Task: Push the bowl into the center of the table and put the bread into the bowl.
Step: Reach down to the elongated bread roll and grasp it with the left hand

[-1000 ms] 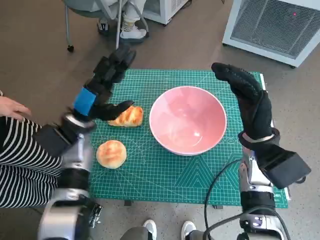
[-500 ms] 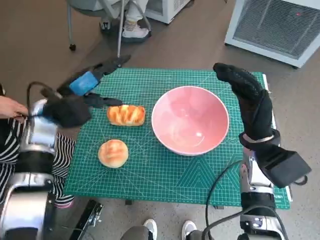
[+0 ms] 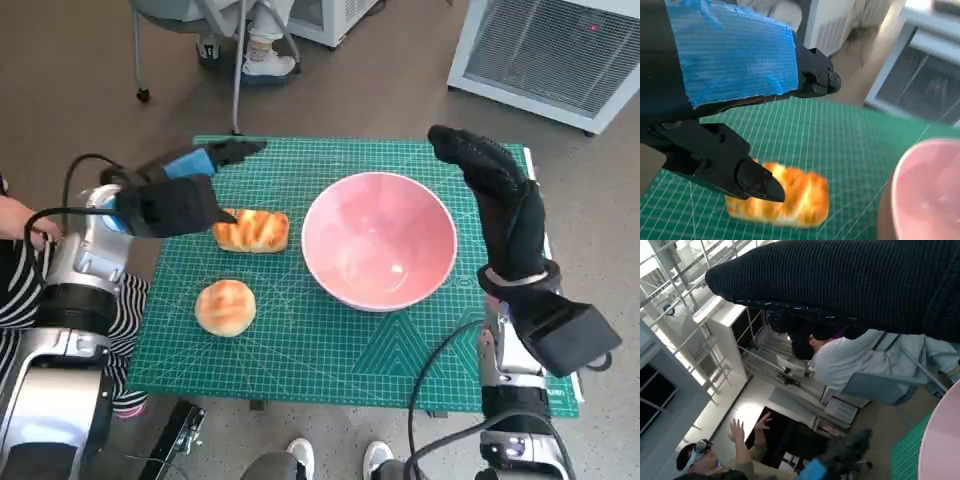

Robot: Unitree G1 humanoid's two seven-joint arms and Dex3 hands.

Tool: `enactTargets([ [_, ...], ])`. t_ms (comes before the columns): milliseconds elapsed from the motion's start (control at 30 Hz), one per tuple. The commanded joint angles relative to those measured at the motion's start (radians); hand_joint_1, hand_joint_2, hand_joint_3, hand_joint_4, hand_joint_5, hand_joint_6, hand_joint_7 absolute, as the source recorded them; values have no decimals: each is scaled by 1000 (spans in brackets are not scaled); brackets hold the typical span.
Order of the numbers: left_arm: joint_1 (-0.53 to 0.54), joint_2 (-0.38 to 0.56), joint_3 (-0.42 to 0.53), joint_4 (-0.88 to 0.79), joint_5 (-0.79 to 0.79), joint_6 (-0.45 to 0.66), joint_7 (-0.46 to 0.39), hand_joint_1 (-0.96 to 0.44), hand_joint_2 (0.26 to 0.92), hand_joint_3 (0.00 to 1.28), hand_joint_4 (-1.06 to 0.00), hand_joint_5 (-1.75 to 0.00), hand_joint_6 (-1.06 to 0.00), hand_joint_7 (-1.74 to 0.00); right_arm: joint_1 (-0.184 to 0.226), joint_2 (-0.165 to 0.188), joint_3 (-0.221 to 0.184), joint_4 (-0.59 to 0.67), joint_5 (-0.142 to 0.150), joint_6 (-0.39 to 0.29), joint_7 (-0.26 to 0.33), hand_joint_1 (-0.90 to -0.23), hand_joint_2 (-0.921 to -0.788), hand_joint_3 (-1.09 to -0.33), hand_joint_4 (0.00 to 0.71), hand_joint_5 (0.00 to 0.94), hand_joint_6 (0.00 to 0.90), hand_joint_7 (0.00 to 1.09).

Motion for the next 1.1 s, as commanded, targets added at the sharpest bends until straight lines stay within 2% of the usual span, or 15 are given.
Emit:
enactTargets([
  [33,-64,-13,-38,51,31,28,8,117,772,14,-61,-1,-273,-2,27,-6,0,-10,4,21,-11,-746,-921,-729,143,5,109,310],
  [533,-162,-99,-147,244,111,125,27,-29,750,0,-48,0,-241,0,44,-8,-5,-25,11,32,-15,-739,-921,-727,148,6,100,338],
  [1100,-161,-165,-239,352,184,192,98,-75,743,0,-72,-9,-240,-3,65,-5,-4,-55,6,42,-29,-730,-921,-727,150,4,96,362],
])
